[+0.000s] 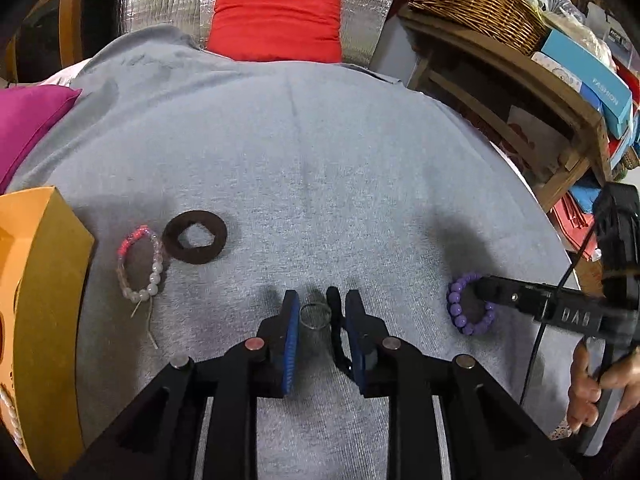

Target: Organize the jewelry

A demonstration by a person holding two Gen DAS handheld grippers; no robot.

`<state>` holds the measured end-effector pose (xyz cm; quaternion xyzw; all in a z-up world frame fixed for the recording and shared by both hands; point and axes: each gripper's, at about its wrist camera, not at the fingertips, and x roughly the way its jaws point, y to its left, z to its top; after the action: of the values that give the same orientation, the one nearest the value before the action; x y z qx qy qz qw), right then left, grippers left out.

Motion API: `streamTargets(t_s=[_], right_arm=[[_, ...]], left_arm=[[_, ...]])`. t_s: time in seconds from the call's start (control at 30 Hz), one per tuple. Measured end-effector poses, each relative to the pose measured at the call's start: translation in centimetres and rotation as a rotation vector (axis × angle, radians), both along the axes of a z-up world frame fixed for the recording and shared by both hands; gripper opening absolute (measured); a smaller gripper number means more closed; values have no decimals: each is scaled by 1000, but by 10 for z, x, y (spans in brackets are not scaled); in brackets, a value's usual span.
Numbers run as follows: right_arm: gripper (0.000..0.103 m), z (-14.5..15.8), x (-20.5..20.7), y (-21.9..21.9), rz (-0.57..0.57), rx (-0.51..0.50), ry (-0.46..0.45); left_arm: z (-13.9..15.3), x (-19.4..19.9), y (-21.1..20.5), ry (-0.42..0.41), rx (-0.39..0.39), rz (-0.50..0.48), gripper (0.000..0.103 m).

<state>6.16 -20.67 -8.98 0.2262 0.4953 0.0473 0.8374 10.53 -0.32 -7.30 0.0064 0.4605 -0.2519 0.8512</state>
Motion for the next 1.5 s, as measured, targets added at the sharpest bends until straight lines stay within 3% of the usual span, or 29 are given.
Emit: streamTargets(t_s=[0.07,0.17,0.23,0.33,0.4,0.77,0.93,1.07,1.13,1.2,1.27,1.5], right_arm=[[14,1,-1,6,17,-58,-13],[11,2,-3,12,31,-100,-29],[11,4,-4,12,40,-108,-41],[11,6,-7,11,41,-112,-54],[11,10,-9,8,41,-113,-72],[11,29,-16,10,40,-68,-144],[11,36,-20,12,50,3,-170],[11,40,-26,7,31,9,-184],[11,39,-28,3,12,8,-177],[11,35,-29,-2,-1,8,-164],[11,30,-28,-6,-10,5,-147],[11,22,-21,-12,-8,10,-114]], left_arm=[[-4,2,-4,10,9,-8,24],[-11,2,-14,5,37,-27,24],[-11,2,-17,-8,44,-26,24],[-7,0,-18,-21,27,-29,10],[-5,-1,-18,-33,29,-28,8],[22,-13,4,-80,-31,11,6],[40,-27,25,-117,-82,36,6],[39,-29,27,-115,-86,31,6],[33,-26,22,-85,-75,18,12],[28,-22,17,-69,-59,17,36],[22,-17,10,-68,-41,19,49],[-3,0,-19,-19,10,-30,49]])
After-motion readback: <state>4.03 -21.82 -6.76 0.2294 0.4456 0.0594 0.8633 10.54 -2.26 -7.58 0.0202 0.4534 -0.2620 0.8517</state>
